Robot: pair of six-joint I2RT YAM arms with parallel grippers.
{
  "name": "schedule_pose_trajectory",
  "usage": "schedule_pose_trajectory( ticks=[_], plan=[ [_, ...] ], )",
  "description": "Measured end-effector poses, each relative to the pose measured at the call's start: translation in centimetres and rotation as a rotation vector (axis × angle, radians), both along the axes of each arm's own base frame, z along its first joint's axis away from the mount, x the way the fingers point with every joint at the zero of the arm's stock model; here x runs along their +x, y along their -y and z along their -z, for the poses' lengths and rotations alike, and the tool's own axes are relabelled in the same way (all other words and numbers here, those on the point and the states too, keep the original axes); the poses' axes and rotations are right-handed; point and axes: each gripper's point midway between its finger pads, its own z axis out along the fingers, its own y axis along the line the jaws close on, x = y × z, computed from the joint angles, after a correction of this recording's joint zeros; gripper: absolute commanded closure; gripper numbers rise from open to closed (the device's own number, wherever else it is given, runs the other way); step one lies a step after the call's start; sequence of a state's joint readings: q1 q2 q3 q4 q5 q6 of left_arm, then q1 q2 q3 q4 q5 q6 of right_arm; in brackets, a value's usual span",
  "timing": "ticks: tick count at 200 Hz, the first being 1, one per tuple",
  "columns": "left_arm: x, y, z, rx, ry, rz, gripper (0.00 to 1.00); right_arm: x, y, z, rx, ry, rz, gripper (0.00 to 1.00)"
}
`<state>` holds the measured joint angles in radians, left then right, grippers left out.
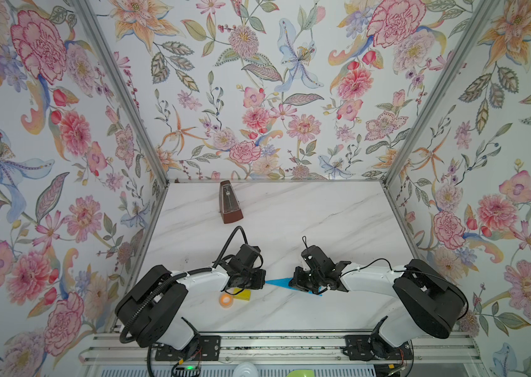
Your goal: Fold a paper plane with a square sheet of paper (fold left side to right side)
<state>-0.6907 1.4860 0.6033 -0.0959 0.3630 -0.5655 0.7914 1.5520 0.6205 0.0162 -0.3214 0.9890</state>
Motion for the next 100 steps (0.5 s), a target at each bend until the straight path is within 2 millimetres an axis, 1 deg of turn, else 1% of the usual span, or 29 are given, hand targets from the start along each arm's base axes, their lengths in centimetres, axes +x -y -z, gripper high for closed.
schedule_pose_trajectory(
  ticks=[21,34,58,71,78,100],
  plan=[
    [0.4,-1.2,0.0,0.010,-0.001,-0.025,0.98,0.0,0.0,0.0,0.000,0.000,0.000,0.96],
    [0.3,-1.7,-0.1,0.023,-0.008,-0.028,0.98,0.0,0.0,0.0,0.000,-0.001,-0.001,0.96],
    [0.0,-2.0,-0.5,0.037,-0.024,-0.023,0.97,0.0,-0.1,0.0,0.004,0.000,-0.005,0.96],
    [0.2,-1.3,-1.3,0.030,-0.013,-0.008,0.96,-0.1,-0.3,0.0,0.007,0.004,-0.017,0.96],
    [0.5,-0.6,-2.0,0.019,0.001,0.004,0.96,0.0,-0.5,0.0,0.007,0.008,-0.026,0.96],
    [1.0,2.7,-4.4,-0.030,0.048,0.071,0.96,-0.2,-1.6,0.0,0.007,0.017,-0.072,0.95]
  ],
)
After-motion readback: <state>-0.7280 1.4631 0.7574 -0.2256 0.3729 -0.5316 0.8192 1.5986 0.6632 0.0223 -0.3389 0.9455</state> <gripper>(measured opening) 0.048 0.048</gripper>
